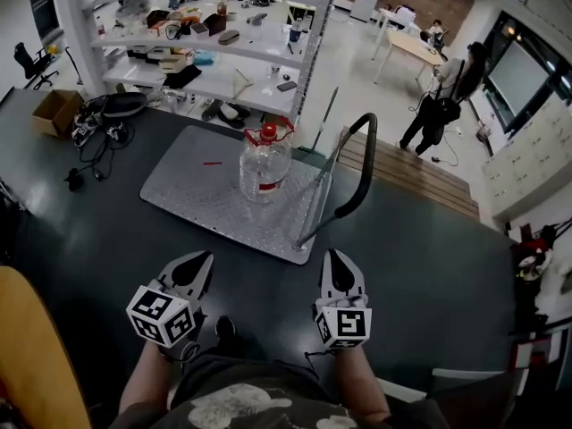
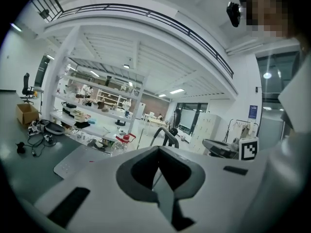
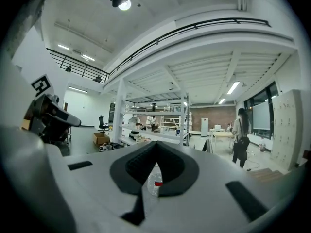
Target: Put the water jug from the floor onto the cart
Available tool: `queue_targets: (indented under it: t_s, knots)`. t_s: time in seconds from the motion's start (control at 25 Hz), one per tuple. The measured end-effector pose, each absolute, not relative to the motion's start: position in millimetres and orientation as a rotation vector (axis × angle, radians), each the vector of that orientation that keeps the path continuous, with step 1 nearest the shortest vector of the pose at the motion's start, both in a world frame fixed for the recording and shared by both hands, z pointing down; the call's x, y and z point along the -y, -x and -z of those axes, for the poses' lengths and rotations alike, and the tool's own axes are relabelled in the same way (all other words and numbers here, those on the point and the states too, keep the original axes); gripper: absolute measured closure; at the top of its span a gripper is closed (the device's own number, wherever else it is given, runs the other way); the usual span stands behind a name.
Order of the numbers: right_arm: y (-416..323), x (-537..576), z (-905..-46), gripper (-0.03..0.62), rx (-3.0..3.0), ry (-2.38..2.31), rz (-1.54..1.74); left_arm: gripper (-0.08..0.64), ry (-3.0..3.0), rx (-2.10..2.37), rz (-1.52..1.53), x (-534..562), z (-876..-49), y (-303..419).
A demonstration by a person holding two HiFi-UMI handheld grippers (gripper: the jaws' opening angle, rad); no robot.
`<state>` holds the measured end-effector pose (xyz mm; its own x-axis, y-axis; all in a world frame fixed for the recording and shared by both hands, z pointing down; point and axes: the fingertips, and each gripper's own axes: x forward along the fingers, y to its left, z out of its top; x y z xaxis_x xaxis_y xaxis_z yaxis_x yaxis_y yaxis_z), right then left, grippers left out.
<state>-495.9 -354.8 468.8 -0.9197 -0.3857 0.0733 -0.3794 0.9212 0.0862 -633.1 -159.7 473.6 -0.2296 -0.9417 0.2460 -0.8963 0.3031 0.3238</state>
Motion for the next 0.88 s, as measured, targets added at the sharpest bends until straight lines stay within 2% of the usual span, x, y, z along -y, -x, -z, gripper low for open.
queue_targets:
  t_s: [0.4, 0.6, 0.88]
  knots:
    - [348, 361, -469, 0.601, 2.977, -0.544, 0.111, 0.552, -1.626, 2.224, 0.187, 159, -461, 500]
    - [306, 334, -454, 0.601, 3.004, -0.436, 0.227, 0.552, -1.636, 2.265, 0.147, 149, -455, 455]
    - [269, 302, -454, 0.601, 2.987, -0.406, 0.176, 0.552, -1.647, 2.275, 0.162, 134, -443, 417]
